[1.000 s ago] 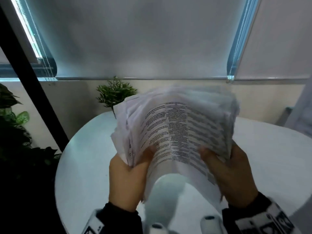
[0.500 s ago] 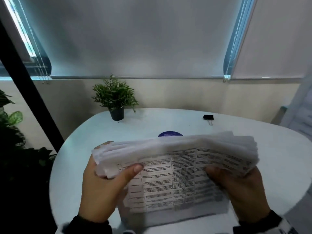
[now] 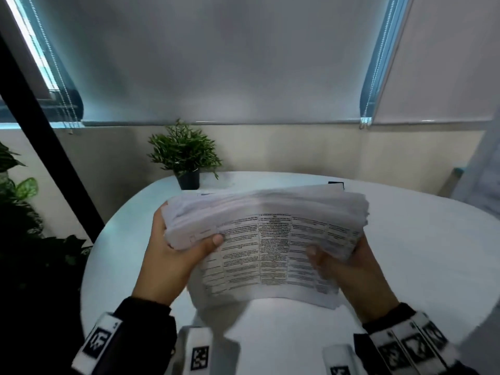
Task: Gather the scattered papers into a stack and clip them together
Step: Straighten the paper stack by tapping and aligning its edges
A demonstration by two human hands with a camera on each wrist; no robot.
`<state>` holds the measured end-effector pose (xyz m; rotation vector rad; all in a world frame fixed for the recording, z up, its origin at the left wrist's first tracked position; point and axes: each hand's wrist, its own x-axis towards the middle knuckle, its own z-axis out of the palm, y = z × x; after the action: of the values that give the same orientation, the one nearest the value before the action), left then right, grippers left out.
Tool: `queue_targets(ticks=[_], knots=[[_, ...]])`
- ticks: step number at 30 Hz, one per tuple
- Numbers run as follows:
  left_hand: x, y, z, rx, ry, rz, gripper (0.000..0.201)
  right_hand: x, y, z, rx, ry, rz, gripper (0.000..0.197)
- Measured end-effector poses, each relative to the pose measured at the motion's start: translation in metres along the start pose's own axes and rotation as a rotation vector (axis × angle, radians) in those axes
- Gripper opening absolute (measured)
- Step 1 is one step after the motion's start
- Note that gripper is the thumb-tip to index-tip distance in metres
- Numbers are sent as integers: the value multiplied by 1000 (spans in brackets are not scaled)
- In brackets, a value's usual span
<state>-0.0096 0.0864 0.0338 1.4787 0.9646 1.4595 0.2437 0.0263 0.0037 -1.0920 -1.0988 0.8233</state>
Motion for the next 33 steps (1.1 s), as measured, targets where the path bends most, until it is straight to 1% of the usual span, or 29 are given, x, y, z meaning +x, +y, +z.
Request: queue_targets(ticks=[1,3,4,5,7,8,9,10,11,12,13,15,16,18,20,22,24,25,26,27,28,29,30,31,32,33], knots=[[1,-1,3,41,5,15,71,2,1,3,-21,23,-18,76],[0,3,13,149,21,69,46,7,-2,14,-85,83,-59,43],[-1,8,15,175,29,85,39,9,-6,18,-98,102,-77,34],[-1,14,15,174,39,97,37,9,-12,20,-94,120,-105,34],[0,24,7,80,46,125,43,8,-23,11,9,143,-172,46],[0,28,0,16,36,137,52,7,-27,2,69,136,-186,52],[-2,29,-6,-31,13,127,65,5,-28,-8,101,120,-182,61],[-5,27,-10,-62,-18,88,80,0,-28,-15,103,85,-158,70],[-9,23,-11,-63,-45,31,93,-6,-25,-19,101,57,-115,74],[-15,16,-9,-51,-51,-29,99,-12,-22,-19,102,34,-59,74],[-22,10,-6,-38,-25,-78,96,-18,-16,-18,94,28,-12,75],[-33,3,0,-1,45,-115,73,-28,-7,-14,58,35,33,80],[-37,3,3,28,72,-109,63,-31,-5,-12,45,52,19,78],[-39,5,5,39,110,-69,51,-32,-10,-10,3,113,-65,71],[-34,16,6,25,166,8,50,-27,-24,-6,-42,194,-182,66],[-28,35,9,-7,195,137,53,-21,-43,-1,-107,267,-314,68],[-23,53,8,-77,142,236,60,-15,-57,-1,-138,363,-414,57],[-20,56,5,-110,94,254,68,-12,-60,-5,-152,394,-439,52],[-17,54,1,-126,32,236,77,-11,-60,-9,-161,385,-439,51],[-16,50,-2,-131,-22,171,85,-11,-58,-12,-152,339,-408,52],[-17,41,-6,-111,-62,79,91,-13,-51,-16,-116,270,-350,56],[-21,32,-6,-90,-92,-28,89,-18,-42,-17,-66,198,-276,62],[-28,19,-6,-66,-109,-116,76,-23,-32,-16,-47,151,-219,66],[-34,8,-3,-47,-88,-167,55,-29,-23,-13,-63,132,-179,70],[-40,-1,0,-9,-29,-187,38,-34,-17,-9,-94,127,-159,71],[-44,-7,4,43,30,-186,33,-37,-14,-4,-111,142,-145,65]])
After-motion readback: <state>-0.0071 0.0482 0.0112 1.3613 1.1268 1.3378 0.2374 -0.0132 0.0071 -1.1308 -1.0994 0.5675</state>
